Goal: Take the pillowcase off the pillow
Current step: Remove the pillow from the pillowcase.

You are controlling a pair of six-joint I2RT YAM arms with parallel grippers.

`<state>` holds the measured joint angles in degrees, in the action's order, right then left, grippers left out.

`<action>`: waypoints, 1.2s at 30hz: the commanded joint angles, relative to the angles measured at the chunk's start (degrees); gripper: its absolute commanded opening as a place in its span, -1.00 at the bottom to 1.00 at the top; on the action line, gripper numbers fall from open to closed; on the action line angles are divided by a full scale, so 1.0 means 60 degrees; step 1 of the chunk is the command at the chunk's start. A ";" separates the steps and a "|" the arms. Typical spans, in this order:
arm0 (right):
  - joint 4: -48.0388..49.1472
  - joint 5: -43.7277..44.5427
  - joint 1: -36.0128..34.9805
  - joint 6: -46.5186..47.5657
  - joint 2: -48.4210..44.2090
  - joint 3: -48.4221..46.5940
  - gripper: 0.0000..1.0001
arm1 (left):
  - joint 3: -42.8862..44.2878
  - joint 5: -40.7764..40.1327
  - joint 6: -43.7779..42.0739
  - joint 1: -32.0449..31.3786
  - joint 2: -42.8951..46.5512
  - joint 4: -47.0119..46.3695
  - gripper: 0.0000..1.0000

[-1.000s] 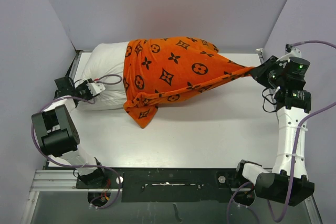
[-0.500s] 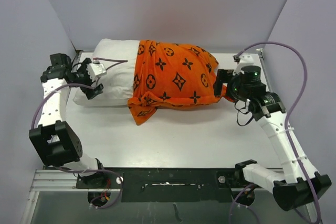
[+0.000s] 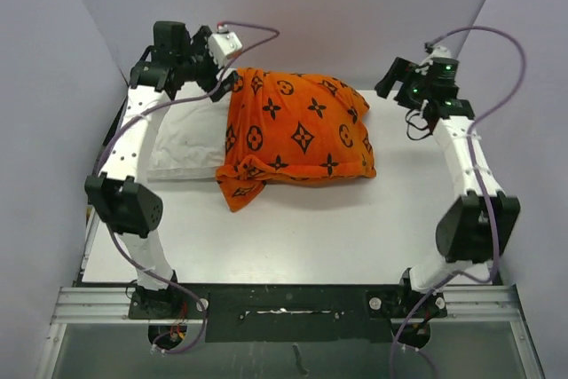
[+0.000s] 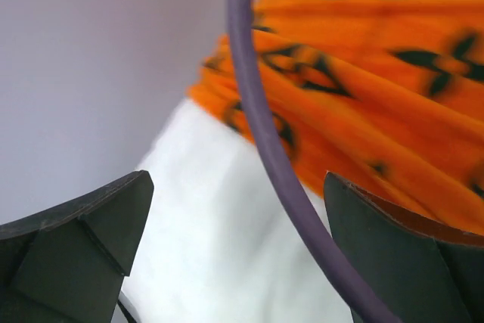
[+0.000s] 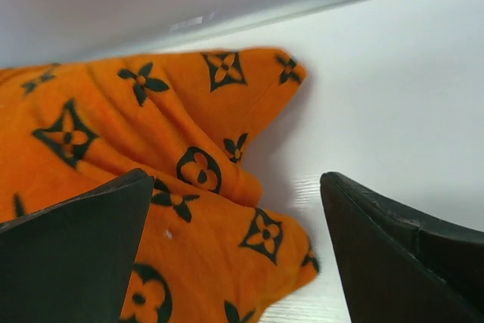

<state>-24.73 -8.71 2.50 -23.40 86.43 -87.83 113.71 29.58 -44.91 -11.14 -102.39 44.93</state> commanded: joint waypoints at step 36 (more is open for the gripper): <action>0.1792 -0.2576 -0.2353 -0.0476 -0.3314 0.7879 0.96 | 0.0848 0.0100 0.0519 0.1363 -0.3515 0.3886 0.23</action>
<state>-15.09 -19.46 -11.66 -28.80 61.98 -41.34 123.90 31.68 -37.52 -3.01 -123.70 52.42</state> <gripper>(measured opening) 0.979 0.709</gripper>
